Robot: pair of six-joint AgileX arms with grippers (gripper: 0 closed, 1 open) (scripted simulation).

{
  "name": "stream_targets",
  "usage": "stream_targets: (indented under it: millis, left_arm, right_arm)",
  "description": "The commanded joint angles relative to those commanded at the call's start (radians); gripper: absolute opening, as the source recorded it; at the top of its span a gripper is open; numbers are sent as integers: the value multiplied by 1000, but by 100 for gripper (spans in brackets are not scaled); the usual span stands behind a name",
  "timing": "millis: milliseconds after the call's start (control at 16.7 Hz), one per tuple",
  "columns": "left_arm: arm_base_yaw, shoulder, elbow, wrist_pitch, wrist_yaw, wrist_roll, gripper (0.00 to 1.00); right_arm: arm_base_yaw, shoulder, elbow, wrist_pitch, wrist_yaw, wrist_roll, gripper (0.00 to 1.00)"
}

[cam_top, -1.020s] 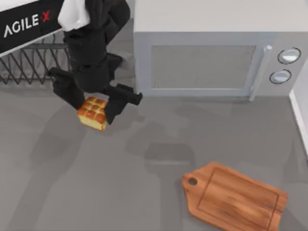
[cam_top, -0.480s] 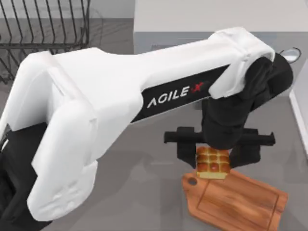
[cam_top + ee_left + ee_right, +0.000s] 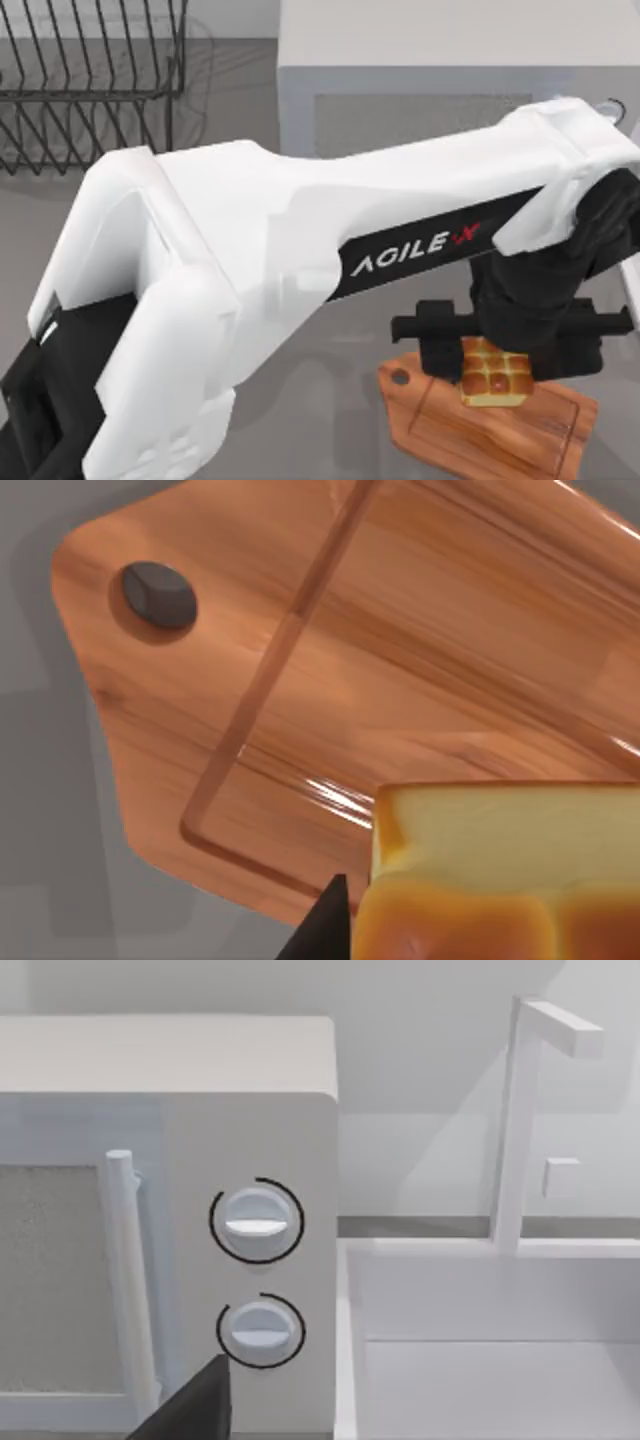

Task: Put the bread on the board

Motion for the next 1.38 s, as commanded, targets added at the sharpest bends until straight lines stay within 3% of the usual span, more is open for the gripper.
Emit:
stream_targets:
  millis: [1380]
  left_arm:
    - [0,20,-143,164,0,0,0]
  right_arm:
    - [0,0,0,0,0,0,100]
